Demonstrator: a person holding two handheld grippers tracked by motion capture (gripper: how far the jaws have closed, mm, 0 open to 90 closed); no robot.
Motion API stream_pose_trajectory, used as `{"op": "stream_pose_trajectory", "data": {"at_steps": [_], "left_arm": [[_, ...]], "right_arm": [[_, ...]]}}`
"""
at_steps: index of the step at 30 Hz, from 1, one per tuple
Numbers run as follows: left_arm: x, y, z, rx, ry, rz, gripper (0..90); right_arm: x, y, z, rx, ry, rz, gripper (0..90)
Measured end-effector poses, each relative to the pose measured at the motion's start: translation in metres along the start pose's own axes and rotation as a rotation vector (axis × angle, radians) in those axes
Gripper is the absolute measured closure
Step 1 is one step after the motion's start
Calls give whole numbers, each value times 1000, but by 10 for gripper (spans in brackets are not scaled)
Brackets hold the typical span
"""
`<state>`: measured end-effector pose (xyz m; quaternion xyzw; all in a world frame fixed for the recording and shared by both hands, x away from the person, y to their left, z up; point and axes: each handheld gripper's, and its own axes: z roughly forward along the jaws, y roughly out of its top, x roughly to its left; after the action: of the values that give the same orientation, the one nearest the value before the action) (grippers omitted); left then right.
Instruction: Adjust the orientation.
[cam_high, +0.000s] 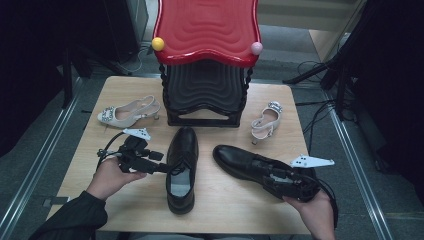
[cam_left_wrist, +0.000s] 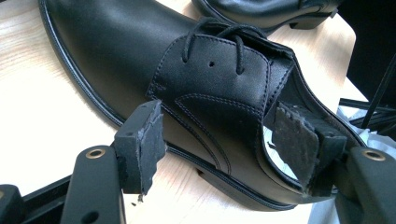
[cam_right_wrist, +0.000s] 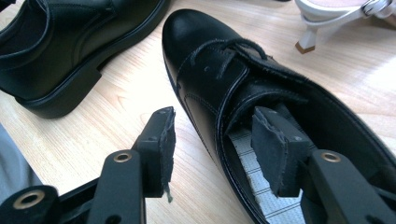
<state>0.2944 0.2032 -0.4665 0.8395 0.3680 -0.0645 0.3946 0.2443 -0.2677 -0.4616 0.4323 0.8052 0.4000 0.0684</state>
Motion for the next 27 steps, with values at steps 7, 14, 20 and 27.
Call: {"op": "stream_pose_trajectory", "data": {"at_steps": [7,14,20,27], "left_arm": [[0,0,-1,6,7,8,340],[-1,-2,-2,6,9,3,340],[-1,-5,-3,11,13,4,341],[-1,-10,-6,8,25,-6,343]], "right_arm": [[4,4,18,-10,-4,-43,541],[1,7,30,12,8,-47,541],[1,11,44,40,32,-38,555],[1,15,51,65,28,-35,612]]}}
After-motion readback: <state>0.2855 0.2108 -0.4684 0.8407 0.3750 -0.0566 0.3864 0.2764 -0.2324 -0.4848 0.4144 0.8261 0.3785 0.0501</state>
